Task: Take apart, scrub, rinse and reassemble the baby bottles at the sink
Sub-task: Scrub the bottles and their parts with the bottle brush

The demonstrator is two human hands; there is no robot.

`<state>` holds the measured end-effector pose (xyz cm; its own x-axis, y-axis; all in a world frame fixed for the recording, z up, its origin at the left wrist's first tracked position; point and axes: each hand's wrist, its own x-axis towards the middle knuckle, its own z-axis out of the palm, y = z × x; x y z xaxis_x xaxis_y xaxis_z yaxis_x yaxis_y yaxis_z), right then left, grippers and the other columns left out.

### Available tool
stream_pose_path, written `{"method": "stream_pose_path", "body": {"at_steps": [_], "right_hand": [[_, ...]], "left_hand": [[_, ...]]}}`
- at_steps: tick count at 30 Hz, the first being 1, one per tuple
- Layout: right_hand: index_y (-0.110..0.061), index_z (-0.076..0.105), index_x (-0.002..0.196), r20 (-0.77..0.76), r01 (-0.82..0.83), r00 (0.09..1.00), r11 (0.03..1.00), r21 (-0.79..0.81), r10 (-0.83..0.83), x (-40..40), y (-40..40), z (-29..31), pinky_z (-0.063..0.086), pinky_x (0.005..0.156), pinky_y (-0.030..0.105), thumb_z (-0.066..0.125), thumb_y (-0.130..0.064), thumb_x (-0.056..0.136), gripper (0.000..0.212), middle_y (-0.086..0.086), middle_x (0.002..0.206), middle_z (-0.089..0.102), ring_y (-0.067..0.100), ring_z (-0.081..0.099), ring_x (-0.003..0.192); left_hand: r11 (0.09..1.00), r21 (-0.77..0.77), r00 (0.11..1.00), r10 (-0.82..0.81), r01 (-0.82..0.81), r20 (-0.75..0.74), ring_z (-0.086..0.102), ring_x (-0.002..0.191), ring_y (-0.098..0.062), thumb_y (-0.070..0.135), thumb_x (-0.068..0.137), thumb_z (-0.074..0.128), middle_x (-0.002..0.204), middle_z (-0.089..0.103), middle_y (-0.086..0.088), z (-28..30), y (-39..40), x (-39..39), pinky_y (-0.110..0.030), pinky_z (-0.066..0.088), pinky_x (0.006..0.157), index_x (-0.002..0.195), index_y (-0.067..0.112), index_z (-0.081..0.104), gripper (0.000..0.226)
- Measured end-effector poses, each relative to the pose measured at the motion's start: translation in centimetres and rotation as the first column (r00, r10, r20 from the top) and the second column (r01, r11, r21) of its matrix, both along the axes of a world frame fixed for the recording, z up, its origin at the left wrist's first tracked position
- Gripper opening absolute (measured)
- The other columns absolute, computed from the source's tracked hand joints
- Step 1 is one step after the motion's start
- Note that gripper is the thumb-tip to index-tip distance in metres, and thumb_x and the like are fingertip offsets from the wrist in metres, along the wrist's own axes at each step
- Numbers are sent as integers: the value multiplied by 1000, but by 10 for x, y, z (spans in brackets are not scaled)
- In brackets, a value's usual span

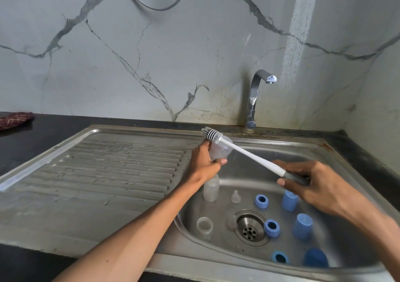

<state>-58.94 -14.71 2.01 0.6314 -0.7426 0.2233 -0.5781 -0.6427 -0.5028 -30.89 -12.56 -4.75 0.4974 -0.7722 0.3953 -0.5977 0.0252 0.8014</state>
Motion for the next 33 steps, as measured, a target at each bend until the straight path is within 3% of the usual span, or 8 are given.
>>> {"method": "stream_pose_path", "body": {"at_steps": [3,6,11,17,21,25,28,33], "right_hand": [[-38,57,134,16,28,999,1000,13,-28,1,-1,-1,45,86,12,72,-31,88,49,-24,128,61,1,62,107],[-39,62,130,49,134,990,991,-1,-134,-7,-8,0,47,64,15,73,-33,87,44,-8,93,74,11,68,84],[-41,58,133,5,104,994,992,72,-105,-8,-9,-3,52,79,27,71,-39,87,48,-9,106,73,9,67,91],[-37,58,134,44,100,994,994,53,-102,0,-5,-5,48,70,18,73,-33,87,49,-11,103,72,7,66,87],[-40,57,135,26,80,996,996,47,-81,-6,-6,-2,51,78,25,72,-35,87,51,-10,108,72,10,67,92],[-41,55,136,12,41,999,999,12,-41,-3,-2,0,43,85,18,72,-34,87,53,-19,126,64,1,62,99],[-41,53,138,-11,30,999,1000,2,-30,1,-2,-4,45,73,12,71,-35,88,54,-17,117,68,3,65,89],[-42,56,136,17,65,998,997,29,-66,-3,-6,-4,54,84,29,72,-35,87,52,-11,112,72,16,69,96]], "left_hand": [[1000,-21,1000,1,-1,-7,69,97,-18,25,68,84,107,72,0,1,-2,-1,-35,57,87,115,17,61,53],[996,-64,998,62,-63,-25,69,94,-19,20,70,86,105,72,-2,4,0,9,-32,57,82,114,15,60,51],[988,-79,987,125,-134,-102,69,93,-19,24,68,84,103,72,0,3,3,20,-34,58,79,111,16,61,50],[997,-47,994,59,-64,-92,70,91,-15,30,68,83,103,72,0,0,0,9,-36,59,79,114,15,61,53],[994,-55,980,85,-96,-181,70,89,-15,38,63,79,99,73,2,1,-1,12,-41,60,79,111,16,63,54],[994,-47,982,85,-94,-166,71,88,-16,39,62,78,97,74,3,0,1,12,-42,59,78,107,17,64,52],[999,-24,996,22,-24,-83,70,90,-16,35,65,78,100,73,1,-3,-1,2,-39,59,80,108,18,62,48],[995,-53,995,76,-80,-63,70,92,-19,29,68,83,103,73,-2,1,-1,6,-35,57,81,110,15,63,49]]}}
